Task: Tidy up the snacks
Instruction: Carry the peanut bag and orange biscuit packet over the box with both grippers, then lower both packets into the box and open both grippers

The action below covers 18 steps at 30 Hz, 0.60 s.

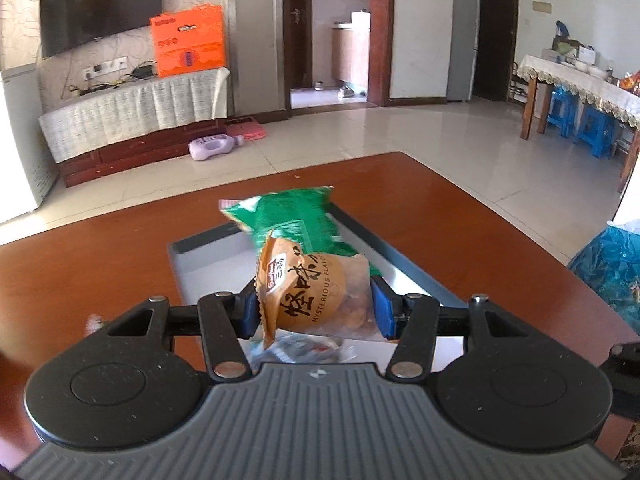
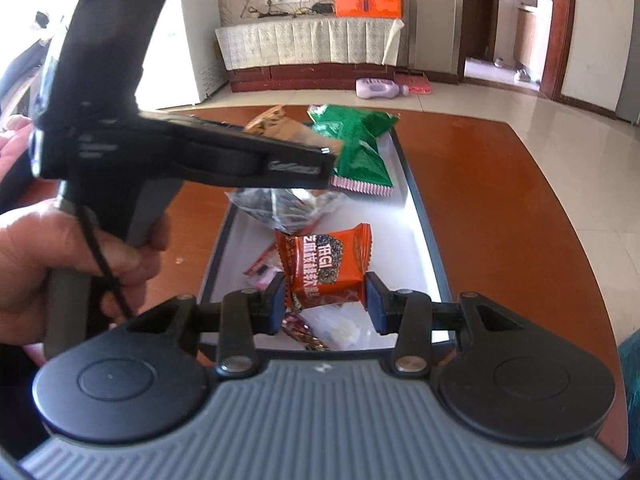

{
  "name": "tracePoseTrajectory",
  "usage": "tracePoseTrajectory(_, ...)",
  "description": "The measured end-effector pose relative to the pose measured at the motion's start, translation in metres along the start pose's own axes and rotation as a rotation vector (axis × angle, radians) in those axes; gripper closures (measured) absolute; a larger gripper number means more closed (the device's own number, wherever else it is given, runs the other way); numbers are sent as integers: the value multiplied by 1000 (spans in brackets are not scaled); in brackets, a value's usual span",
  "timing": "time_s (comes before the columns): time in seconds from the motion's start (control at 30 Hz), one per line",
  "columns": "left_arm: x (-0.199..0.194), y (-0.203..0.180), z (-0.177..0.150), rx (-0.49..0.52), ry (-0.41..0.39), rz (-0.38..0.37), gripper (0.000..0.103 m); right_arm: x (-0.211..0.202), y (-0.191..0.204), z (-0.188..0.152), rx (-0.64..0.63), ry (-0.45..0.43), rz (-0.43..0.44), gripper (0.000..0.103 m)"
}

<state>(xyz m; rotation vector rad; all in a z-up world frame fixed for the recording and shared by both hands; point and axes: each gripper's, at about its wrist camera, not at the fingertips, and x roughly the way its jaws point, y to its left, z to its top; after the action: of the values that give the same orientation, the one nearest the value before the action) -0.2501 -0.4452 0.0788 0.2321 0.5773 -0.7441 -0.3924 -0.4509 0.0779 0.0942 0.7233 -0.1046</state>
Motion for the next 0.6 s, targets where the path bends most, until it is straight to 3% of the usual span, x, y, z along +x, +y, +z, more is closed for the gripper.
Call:
tracePoseTrajectory(0.33, 51, -16, 1, 25, 70, -46, 43, 21, -2, 5, -5, 49, -23, 60)
tracePoseTrajectory(0.6, 57, -4, 1, 1, 91, -60, 39, 32, 3, 7, -25, 64, -33, 60)
